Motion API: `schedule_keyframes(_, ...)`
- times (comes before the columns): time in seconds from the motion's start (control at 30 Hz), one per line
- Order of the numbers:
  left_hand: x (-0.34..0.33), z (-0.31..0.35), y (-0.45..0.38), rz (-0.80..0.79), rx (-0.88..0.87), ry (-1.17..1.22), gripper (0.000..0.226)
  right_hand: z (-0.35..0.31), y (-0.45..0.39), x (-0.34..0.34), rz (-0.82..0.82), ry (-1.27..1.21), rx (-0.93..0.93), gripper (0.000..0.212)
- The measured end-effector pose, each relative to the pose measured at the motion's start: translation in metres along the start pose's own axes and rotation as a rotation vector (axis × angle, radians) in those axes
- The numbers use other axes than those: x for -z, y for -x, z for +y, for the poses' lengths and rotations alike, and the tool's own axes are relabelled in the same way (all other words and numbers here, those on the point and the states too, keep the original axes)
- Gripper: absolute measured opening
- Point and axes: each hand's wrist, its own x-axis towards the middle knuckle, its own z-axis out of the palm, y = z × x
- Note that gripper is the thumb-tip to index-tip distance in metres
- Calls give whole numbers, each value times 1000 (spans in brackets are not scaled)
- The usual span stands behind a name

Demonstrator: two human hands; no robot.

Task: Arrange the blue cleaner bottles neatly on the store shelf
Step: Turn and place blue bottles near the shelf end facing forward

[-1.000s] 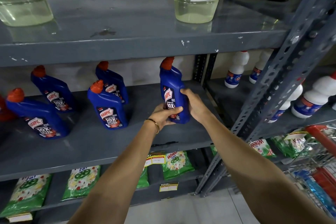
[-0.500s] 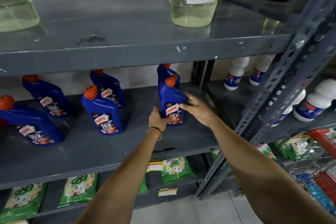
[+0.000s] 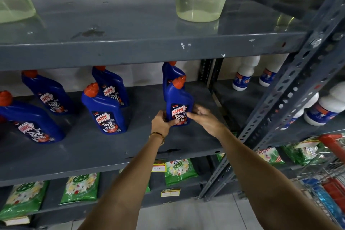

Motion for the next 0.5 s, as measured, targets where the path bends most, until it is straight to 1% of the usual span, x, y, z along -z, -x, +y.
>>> schedule_keyframes(0.1, 0, -3, 3, -9, 14, 28, 43, 11, 0, -2, 48, 70, -9, 46)
schedule_keyframes(0.2, 0, -5, 4, -4, 23, 56, 44, 18, -5, -5, 74, 79, -4, 49)
schedule_keyframes(0.37, 0, -4, 5, -18, 21, 80, 46, 26, -11, -9, 62, 74, -5, 45)
schedule_keyframes(0.5, -3, -6, 6, 1, 36, 84, 47, 28, -13, -9, 60, 58, 11, 45)
